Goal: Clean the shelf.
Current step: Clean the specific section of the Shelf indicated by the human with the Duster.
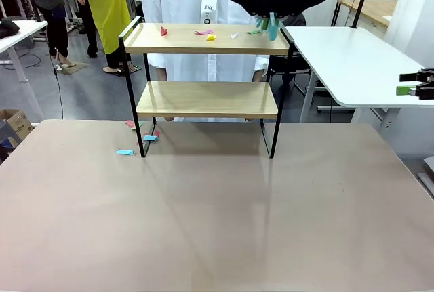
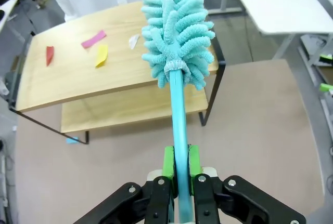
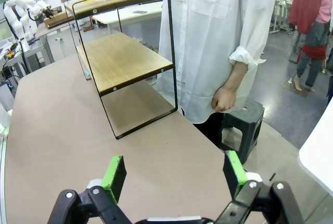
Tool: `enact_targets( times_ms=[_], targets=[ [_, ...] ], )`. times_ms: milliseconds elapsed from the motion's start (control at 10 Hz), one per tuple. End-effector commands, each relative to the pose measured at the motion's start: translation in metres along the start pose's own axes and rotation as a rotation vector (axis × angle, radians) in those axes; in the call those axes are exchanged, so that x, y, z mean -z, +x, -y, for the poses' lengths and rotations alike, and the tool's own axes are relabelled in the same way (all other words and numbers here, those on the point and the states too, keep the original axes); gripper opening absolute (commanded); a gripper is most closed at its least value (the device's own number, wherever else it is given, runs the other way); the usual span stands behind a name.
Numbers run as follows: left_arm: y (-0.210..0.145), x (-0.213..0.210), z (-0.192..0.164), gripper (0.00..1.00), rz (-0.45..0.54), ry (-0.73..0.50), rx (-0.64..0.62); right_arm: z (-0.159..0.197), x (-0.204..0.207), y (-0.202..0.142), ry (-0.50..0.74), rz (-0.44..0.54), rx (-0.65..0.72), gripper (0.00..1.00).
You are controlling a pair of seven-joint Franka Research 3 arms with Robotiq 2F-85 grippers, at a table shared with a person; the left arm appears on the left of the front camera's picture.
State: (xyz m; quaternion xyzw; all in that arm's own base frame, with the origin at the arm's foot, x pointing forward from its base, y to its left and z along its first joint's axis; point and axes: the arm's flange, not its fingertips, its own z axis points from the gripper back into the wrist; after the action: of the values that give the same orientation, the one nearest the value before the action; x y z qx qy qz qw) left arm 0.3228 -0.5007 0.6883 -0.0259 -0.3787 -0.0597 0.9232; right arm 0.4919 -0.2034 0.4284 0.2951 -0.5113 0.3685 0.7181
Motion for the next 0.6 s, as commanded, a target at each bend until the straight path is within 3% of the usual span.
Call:
enact_targets(
  times_ms=[0,500],
  targets=[
    [0.006,0.001,0.011,0.13,0.029,-0.013,-0.060,-0.001,0.000,0.003,-0.001,0.001,-0.006,1.00],
    [-0.001,0.029,0.007,0.13,-0.118,-0.060,-0.109,-0.001,0.000,0.003,-0.001,0.001,-0.006,1.00]
  ],
)
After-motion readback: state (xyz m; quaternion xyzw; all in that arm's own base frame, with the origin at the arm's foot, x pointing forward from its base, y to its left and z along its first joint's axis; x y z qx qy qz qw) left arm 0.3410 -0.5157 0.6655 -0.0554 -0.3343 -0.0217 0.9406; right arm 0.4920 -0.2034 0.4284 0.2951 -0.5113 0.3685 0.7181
